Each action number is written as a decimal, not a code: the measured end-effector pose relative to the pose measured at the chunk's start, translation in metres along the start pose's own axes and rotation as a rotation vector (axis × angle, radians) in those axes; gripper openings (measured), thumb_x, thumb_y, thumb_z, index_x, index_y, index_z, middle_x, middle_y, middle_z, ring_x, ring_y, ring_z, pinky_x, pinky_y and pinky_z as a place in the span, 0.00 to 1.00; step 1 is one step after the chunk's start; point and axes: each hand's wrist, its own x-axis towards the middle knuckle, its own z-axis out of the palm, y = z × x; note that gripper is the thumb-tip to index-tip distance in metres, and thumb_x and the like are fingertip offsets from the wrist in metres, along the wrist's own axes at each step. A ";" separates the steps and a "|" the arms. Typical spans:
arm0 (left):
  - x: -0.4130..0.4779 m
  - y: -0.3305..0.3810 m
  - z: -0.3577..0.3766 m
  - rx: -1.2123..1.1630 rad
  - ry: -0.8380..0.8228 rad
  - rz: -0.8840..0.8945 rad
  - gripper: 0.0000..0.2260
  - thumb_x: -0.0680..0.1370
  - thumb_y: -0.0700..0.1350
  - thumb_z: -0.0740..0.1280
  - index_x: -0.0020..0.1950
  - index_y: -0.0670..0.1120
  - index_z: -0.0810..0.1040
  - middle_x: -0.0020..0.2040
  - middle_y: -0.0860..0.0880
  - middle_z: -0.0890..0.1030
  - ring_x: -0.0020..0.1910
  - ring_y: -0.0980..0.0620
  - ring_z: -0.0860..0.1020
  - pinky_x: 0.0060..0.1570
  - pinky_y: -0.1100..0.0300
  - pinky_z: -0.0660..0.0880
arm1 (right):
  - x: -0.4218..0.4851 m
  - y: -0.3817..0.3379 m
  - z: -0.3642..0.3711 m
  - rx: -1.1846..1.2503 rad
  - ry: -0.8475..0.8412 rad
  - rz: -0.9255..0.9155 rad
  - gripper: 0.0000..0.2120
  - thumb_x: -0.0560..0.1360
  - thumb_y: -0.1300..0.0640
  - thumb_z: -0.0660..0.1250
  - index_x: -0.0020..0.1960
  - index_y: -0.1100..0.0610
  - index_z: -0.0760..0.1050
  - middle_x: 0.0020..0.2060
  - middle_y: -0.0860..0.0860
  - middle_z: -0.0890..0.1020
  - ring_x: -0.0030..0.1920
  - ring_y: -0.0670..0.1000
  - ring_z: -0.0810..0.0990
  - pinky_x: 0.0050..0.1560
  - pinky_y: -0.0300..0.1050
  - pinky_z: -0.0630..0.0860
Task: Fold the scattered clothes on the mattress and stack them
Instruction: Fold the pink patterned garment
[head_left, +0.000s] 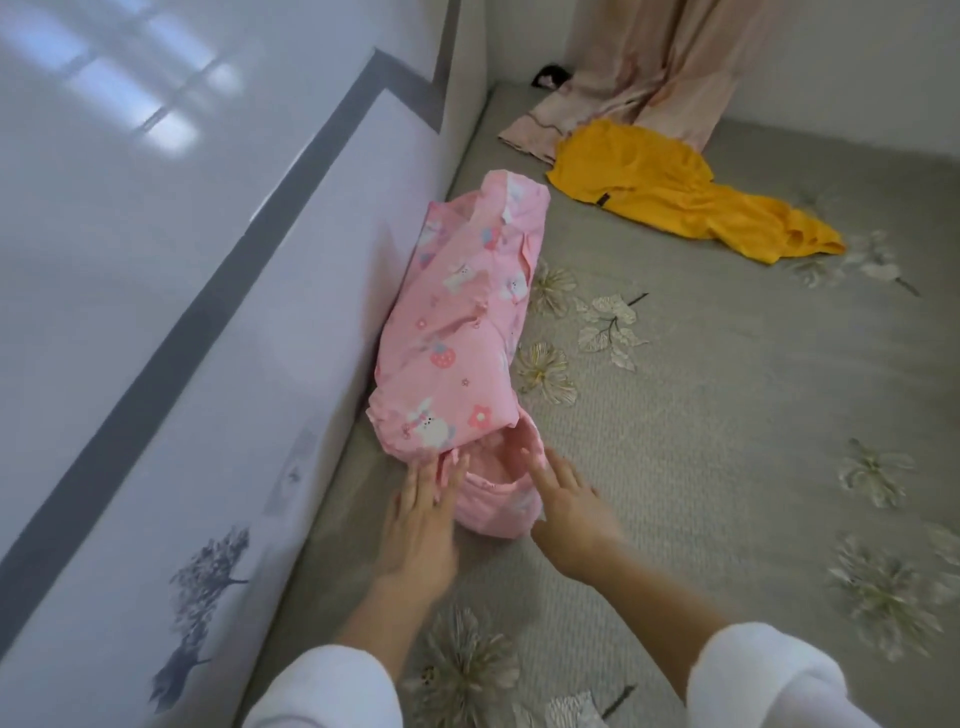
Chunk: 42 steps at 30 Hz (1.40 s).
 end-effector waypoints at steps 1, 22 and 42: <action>0.008 -0.004 0.004 0.058 -0.015 0.034 0.40 0.77 0.38 0.59 0.75 0.57 0.33 0.77 0.48 0.33 0.75 0.47 0.33 0.74 0.52 0.45 | 0.008 -0.003 0.001 -0.097 0.018 -0.024 0.39 0.78 0.60 0.60 0.77 0.46 0.37 0.77 0.50 0.37 0.77 0.53 0.38 0.75 0.53 0.45; -0.014 0.111 0.056 -0.085 -0.283 0.224 0.43 0.74 0.51 0.65 0.75 0.62 0.35 0.76 0.54 0.32 0.75 0.44 0.34 0.74 0.42 0.46 | -0.118 0.167 0.003 -0.110 0.100 0.315 0.26 0.79 0.51 0.57 0.74 0.56 0.55 0.57 0.54 0.80 0.55 0.57 0.80 0.45 0.46 0.72; -0.098 0.528 0.159 -1.152 -0.484 -0.017 0.12 0.76 0.46 0.70 0.59 0.49 0.78 0.51 0.53 0.83 0.52 0.54 0.79 0.55 0.59 0.75 | -0.369 0.511 0.015 -0.384 0.139 0.611 0.11 0.79 0.58 0.56 0.59 0.55 0.72 0.52 0.51 0.82 0.52 0.52 0.81 0.48 0.42 0.73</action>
